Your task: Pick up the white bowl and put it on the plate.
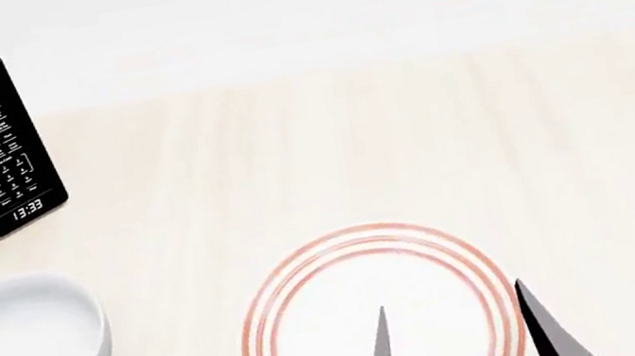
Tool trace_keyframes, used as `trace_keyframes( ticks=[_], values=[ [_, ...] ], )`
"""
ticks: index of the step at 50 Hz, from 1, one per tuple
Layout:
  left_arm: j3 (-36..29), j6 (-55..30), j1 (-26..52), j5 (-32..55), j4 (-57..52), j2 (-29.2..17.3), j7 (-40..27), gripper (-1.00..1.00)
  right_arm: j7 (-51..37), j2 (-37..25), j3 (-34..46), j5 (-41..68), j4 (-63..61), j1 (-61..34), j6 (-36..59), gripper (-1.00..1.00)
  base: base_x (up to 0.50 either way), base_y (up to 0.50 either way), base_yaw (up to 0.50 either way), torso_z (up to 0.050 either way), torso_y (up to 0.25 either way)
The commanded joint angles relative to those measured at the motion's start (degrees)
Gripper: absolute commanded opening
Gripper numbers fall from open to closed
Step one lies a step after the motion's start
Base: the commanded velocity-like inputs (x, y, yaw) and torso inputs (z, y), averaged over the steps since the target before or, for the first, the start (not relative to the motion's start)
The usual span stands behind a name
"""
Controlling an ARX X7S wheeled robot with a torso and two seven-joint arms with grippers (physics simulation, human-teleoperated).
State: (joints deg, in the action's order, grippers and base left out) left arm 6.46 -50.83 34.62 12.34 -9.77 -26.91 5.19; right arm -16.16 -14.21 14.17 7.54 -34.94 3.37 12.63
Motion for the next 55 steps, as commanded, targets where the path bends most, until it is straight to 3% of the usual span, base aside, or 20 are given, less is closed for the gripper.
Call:
trace_keyframes(
  ticks=[1, 55],
  values=[
    [0.6, -0.7, 1.3, 0.3, 3.7, 0.3, 3.0, 1.0, 0.5, 0.6, -0.8, -1.1, 0.3, 0.0, 0.0, 1.0, 0.0, 0.0, 0.0, 0.0, 0.0],
    [-1.3, 1.8, 2.2, -0.8, 16.9, -0.6, 3.6, 1.0, -1.6, -1.4, 1.2, 0.1, 1.7, -0.7, -1.0, 1.0, 0.0, 0.0, 0.0, 0.0, 0.0]
  ],
)
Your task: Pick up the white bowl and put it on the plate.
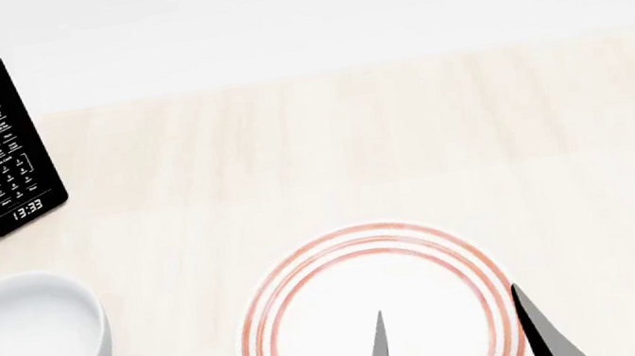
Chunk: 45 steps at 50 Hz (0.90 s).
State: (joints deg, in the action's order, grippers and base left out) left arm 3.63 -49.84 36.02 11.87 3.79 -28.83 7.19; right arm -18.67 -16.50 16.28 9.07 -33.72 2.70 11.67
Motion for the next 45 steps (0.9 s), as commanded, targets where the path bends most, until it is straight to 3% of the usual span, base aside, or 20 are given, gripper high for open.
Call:
trace_keyframes(
  ticks=[1, 45],
  values=[
    [1.5, 1.0, 0.9, -0.3, 3.7, 1.3, 1.6, 1.0, 0.8, 0.9, -0.9, -1.4, 0.5, 0.0, -0.1, 1.0, 0.0, 0.0, 0.0, 0.0, 0.0],
    [-1.0, 7.8, 2.4, -0.7, 14.0, 3.8, 2.7, 1.0, -0.2, 0.0, 0.1, -1.0, 0.9, -0.2, -0.5, 1.0, 0.0, 0.0, 0.0, 0.0, 0.0]
  ],
)
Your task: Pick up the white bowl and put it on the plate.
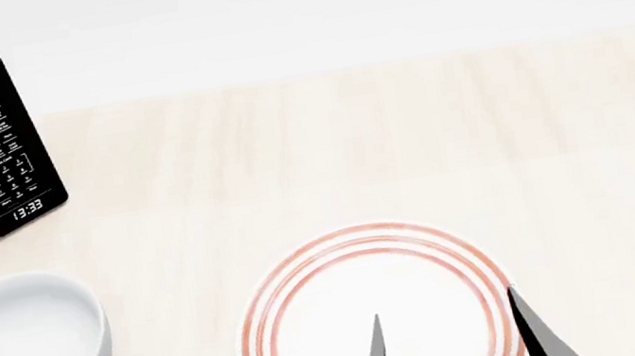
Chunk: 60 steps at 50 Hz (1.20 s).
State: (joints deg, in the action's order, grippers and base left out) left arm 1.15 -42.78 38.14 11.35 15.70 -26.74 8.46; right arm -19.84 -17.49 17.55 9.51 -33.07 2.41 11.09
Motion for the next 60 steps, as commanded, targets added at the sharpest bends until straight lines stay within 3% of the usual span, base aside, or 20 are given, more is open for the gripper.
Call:
trace_keyframes(
  ticks=[1, 60],
  values=[
    [1.5, 0.8, 0.2, -0.2, 2.2, 1.8, 1.4, 1.0, 0.9, 1.0, -1.1, -1.4, 0.3, 0.0, 0.1, 1.0, 0.0, 0.0, 0.0, 0.0, 0.0],
    [0.8, 6.8, -0.4, -0.4, 10.4, 3.0, 1.3, 1.0, -0.3, 0.0, 0.1, -0.9, 0.9, -0.4, -0.4, 1.0, 0.0, 0.0, 0.0, 0.0, 0.0]
  ],
)
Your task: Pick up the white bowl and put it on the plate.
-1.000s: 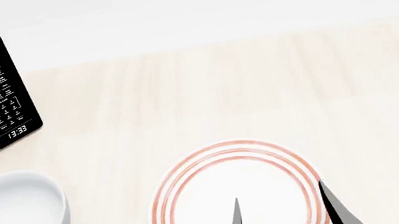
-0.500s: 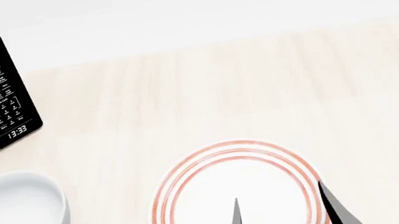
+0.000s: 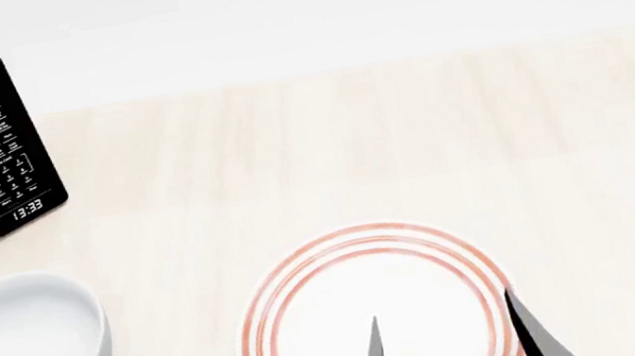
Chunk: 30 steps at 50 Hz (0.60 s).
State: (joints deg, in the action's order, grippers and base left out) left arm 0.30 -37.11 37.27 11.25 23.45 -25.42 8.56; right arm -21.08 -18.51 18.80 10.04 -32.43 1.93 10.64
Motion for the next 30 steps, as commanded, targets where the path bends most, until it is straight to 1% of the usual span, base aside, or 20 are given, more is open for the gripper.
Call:
trace_keyframes(
  ticks=[1, 14, 23, 30],
  values=[
    [1.6, 1.1, 0.5, -0.3, 2.7, 1.7, 1.2, 1.0, 0.9, 1.0, -1.1, -1.5, 0.3, 0.1, 0.0, 1.0, 0.0, 0.0, 0.0, 0.0, 0.0],
    [1.2, 2.7, 0.8, -0.5, 5.0, 2.0, 1.2, 1.0, 0.7, 0.8, -0.8, -1.4, 0.5, 0.2, -0.3, 1.0, 0.0, 0.0, 0.0, 0.0, 0.0],
    [1.3, 2.1, 0.7, -0.4, 4.5, 1.8, 1.0, 1.0, 0.6, 0.6, -0.6, -1.3, 0.5, 0.1, -0.3, 1.0, 0.0, 0.0, 0.0, 0.0, 0.0],
    [1.3, 3.4, 1.1, -0.5, 6.7, 2.0, 1.1, 1.0, 0.5, 0.5, -0.5, -1.2, 0.5, 0.1, -0.4, 1.0, 0.0, 0.0, 0.0, 0.0, 0.0]
  ],
)
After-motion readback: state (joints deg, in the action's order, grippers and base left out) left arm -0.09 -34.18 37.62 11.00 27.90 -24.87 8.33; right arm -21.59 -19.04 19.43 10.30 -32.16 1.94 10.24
